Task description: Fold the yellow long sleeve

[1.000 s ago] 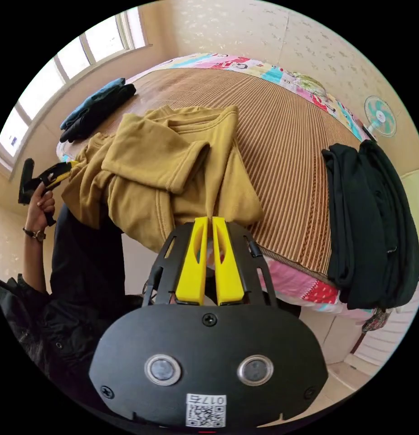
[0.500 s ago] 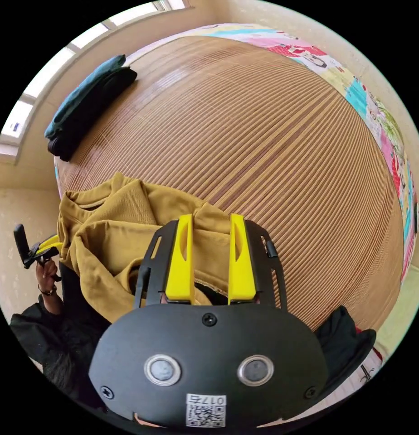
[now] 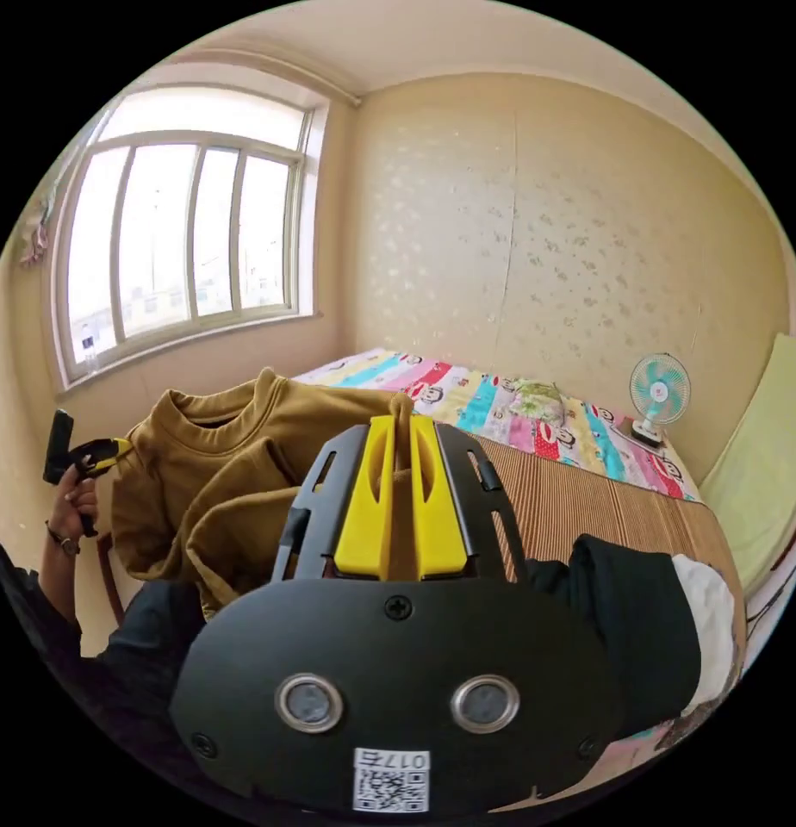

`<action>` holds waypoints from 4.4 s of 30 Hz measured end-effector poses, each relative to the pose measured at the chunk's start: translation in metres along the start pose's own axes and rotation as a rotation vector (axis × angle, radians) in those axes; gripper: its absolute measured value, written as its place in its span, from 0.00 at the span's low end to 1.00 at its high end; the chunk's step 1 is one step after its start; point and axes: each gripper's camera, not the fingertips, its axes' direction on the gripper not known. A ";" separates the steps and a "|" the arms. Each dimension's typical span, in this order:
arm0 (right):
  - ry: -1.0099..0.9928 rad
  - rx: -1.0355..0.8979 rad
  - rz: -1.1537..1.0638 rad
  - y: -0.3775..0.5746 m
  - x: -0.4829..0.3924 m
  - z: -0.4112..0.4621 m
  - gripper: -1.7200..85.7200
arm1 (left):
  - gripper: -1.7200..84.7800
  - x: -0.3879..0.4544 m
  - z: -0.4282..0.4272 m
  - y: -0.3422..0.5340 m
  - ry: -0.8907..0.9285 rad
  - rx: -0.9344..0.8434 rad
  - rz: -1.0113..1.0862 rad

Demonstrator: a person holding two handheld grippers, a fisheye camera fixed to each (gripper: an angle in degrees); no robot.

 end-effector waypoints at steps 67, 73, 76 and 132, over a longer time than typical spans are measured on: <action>0.087 -0.705 0.220 0.067 0.190 0.127 0.07 | 0.10 -0.149 0.456 0.075 -0.634 -0.840 0.207; -0.044 -0.713 0.185 0.066 0.222 0.058 0.05 | 0.07 -0.124 0.379 0.136 -0.617 -0.681 0.232; -0.092 -0.787 0.221 0.072 0.239 0.015 0.05 | 0.05 -0.111 0.346 0.168 -0.614 -0.759 0.200; 0.296 -0.569 -0.052 0.159 0.090 0.220 0.03 | 0.05 -0.265 0.161 -0.039 -0.830 -0.737 0.319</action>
